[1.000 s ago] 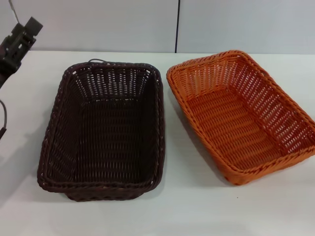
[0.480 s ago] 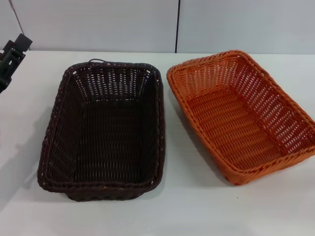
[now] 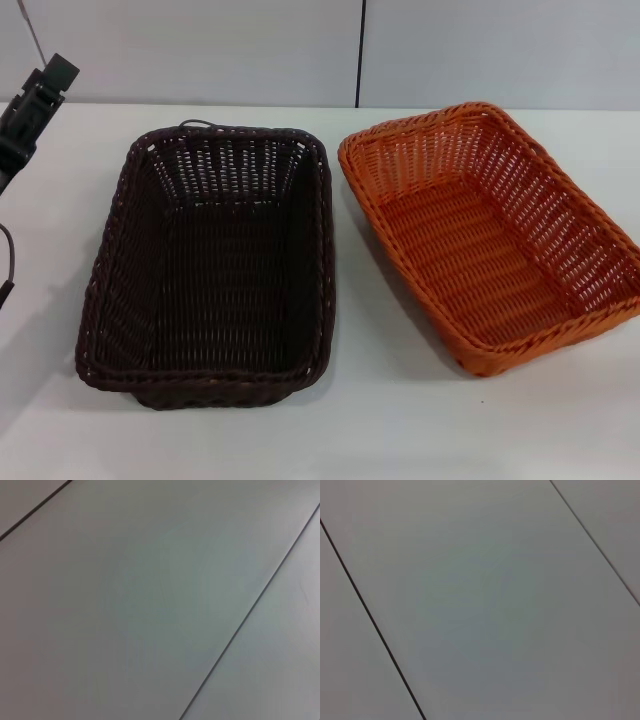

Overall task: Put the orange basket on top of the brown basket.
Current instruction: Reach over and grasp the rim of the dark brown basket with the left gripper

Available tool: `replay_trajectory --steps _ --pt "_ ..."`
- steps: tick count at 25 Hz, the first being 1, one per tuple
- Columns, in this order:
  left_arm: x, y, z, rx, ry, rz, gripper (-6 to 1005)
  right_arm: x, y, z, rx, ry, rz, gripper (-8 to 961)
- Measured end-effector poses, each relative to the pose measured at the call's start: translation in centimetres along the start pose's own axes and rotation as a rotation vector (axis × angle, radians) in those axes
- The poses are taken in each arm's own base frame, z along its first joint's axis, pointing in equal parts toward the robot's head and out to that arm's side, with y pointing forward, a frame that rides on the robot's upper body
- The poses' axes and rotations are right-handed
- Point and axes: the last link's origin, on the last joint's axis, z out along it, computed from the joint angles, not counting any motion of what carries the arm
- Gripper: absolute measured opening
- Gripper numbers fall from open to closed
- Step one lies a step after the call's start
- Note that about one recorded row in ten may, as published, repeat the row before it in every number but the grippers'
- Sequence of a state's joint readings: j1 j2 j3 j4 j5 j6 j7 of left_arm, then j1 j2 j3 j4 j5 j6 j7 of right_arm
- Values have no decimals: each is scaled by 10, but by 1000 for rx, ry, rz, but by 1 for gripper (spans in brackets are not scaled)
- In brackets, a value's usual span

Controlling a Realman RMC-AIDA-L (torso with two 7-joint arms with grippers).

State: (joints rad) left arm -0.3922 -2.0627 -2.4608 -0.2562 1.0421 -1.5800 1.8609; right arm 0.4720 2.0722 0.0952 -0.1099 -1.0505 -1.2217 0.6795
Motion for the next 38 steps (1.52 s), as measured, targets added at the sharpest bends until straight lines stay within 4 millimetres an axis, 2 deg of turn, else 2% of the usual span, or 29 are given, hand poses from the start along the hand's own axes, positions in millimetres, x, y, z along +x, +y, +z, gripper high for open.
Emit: replay_trajectory --steps 12,23,38 --pt "-2 0 -9 10 1 -29 805 7 0 -5 12 22 20 760" --pt "-3 0 -9 6 -7 -29 803 11 3 -6 13 36 36 760" --pt "-9 2 -7 6 -25 -46 801 16 -2 -8 42 69 34 760"
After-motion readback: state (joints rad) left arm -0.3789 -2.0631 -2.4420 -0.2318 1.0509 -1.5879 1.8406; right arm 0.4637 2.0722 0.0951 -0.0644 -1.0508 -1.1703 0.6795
